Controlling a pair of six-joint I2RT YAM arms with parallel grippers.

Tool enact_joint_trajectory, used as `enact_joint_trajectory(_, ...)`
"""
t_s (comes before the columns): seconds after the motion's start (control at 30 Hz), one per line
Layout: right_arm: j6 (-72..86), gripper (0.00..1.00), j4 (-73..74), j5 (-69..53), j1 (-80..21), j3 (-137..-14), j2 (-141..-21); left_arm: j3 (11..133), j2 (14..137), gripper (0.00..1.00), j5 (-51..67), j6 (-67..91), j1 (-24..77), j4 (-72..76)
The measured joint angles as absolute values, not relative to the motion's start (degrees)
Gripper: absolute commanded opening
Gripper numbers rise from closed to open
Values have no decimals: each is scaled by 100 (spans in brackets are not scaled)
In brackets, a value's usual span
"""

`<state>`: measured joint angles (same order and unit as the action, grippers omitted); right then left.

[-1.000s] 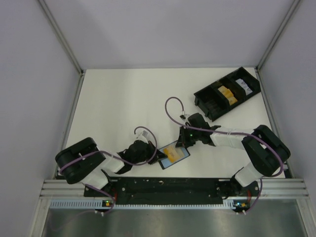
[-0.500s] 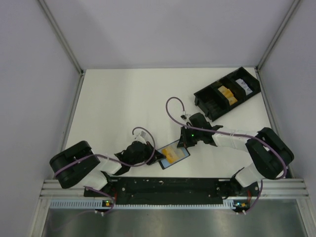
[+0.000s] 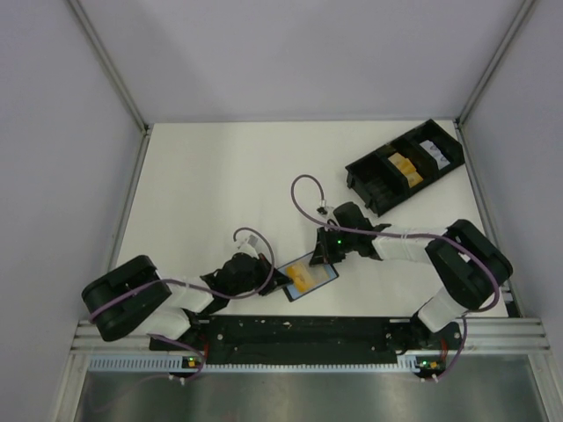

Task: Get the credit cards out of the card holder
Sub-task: Remove the credit card from the card holder, then place the credit card in the storage box.

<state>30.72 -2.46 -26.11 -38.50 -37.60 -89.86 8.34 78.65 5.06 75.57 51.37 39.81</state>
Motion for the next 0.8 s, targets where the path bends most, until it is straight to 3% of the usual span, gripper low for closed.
enact_joint_trajectory(0.4, 3216, 2, -462, -2550, -3682, -3634, -8984, 349, 6687, 0, 429, 7612, 5137, 3686)
enact_joint_trajectory(0.63, 3282, 18, -325, -2412, -3656, -3479, -8558, 349, 5647, 0, 268, 7590, 5137, 3409)
enact_joint_trajectory(0.73, 3354, 20, -336, -2432, -3656, -3409, -8197, 349, 5245, 0, 165, 7546, 5137, 3107)
enact_joint_trajectory(0.8, 3376, 29, -375, -2464, -3656, -3406, -8016, 349, 5052, 0, 75, 7496, 5137, 2908)
